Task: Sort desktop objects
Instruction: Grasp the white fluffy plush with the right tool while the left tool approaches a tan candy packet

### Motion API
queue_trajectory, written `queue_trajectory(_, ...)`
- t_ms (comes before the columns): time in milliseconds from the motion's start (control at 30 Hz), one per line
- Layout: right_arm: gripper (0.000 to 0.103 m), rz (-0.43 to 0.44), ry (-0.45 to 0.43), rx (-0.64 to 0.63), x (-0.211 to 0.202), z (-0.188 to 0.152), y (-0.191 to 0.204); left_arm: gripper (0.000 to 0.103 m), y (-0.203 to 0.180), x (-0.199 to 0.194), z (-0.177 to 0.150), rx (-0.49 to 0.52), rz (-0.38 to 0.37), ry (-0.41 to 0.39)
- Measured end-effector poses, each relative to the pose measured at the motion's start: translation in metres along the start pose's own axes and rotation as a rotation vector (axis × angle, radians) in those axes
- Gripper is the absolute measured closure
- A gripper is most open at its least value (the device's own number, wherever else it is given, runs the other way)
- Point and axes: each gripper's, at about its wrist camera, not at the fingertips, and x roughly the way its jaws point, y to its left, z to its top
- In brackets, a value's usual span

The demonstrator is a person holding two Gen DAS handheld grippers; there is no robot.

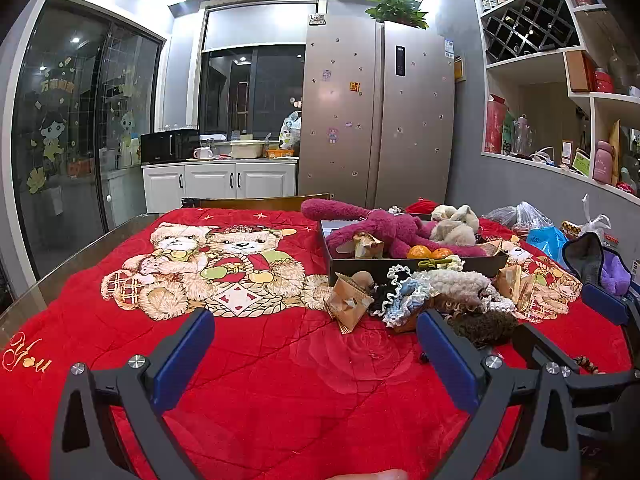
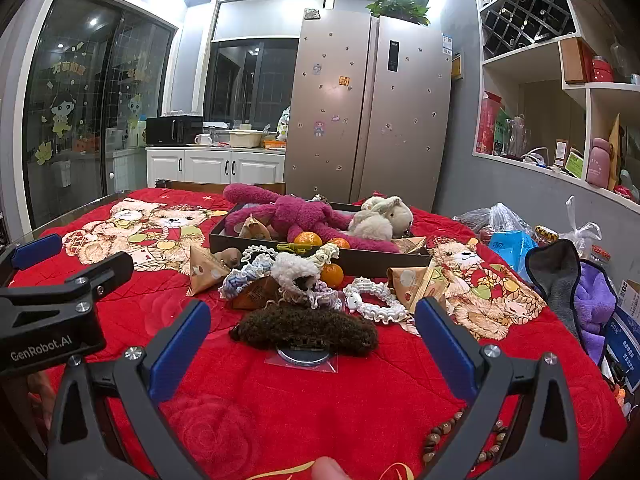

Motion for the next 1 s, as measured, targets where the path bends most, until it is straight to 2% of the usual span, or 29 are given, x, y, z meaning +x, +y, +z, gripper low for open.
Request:
queue_trajectory(400, 0.0, 0.0, 0.007, 0.004, 0.0, -0.001, 0.0, 0.0, -0.003, 0.001, 0.0, 0.004, -0.002, 0.003)
queue_trajectory(567, 0.0, 0.01, 0.002, 0.014, 0.001, -0.003, -0.003, 0.0, -0.004, -0.004, 0.0, 0.015, 0.008, -0.02)
queue_trajectory(767, 0.0, 0.099, 0.004, 0.057, 0.0, -0.003, -0.012, 0.0, -0.008, -0.005, 0.001, 0.033, -0.016, -0.027)
queue_trajectory(1000, 0.0, 0.184, 0.058, 0.117, 0.009, -0.005, -0.02, 0.0, -0.003, -0.001, 0.001, 0.012, -0.061, -0.007)
